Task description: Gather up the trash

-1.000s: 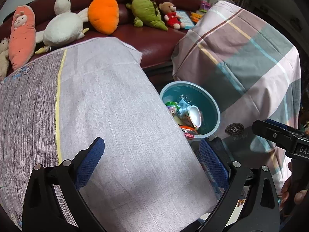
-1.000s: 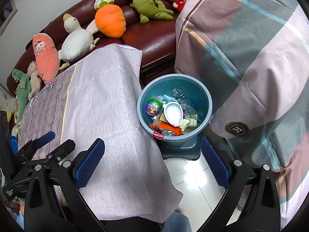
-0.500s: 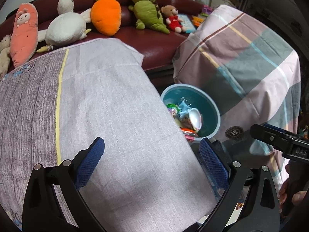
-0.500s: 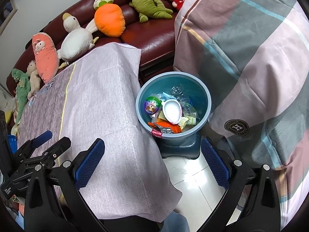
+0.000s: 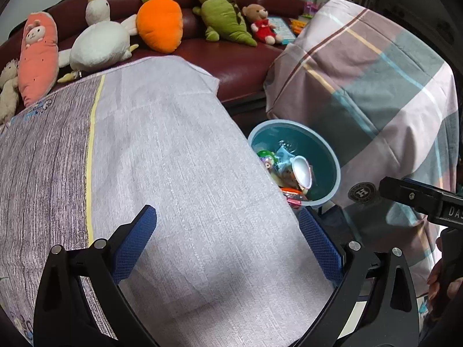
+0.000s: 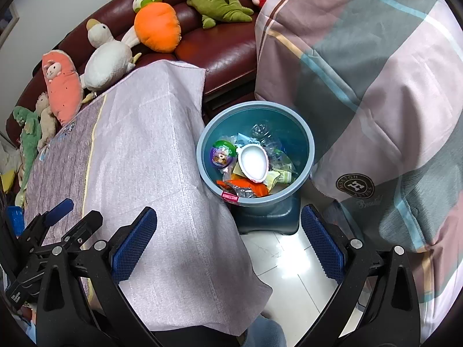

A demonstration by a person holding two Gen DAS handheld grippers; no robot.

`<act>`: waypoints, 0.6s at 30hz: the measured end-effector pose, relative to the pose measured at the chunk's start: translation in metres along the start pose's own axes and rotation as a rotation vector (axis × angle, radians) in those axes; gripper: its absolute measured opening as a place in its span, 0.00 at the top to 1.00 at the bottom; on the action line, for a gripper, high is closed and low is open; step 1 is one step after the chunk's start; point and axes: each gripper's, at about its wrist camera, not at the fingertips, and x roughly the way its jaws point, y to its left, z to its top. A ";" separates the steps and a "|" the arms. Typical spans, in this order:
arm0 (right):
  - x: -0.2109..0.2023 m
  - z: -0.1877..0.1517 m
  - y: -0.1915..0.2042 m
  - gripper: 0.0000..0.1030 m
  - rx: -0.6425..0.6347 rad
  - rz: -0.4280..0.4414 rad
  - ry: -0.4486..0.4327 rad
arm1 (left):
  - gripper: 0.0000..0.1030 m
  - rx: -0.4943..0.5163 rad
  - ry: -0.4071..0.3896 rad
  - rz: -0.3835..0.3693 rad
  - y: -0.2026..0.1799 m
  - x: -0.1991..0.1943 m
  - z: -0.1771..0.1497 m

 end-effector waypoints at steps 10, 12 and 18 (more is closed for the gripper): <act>0.016 0.002 -0.005 0.07 0.013 -0.012 0.028 | 0.04 -0.003 0.028 0.011 0.004 0.012 -0.001; 0.018 0.003 -0.004 0.07 0.012 -0.014 0.032 | 0.04 -0.003 0.034 0.011 0.005 0.014 -0.001; 0.025 0.004 -0.003 0.07 0.016 -0.015 0.045 | 0.04 -0.006 0.045 0.015 0.006 0.018 -0.002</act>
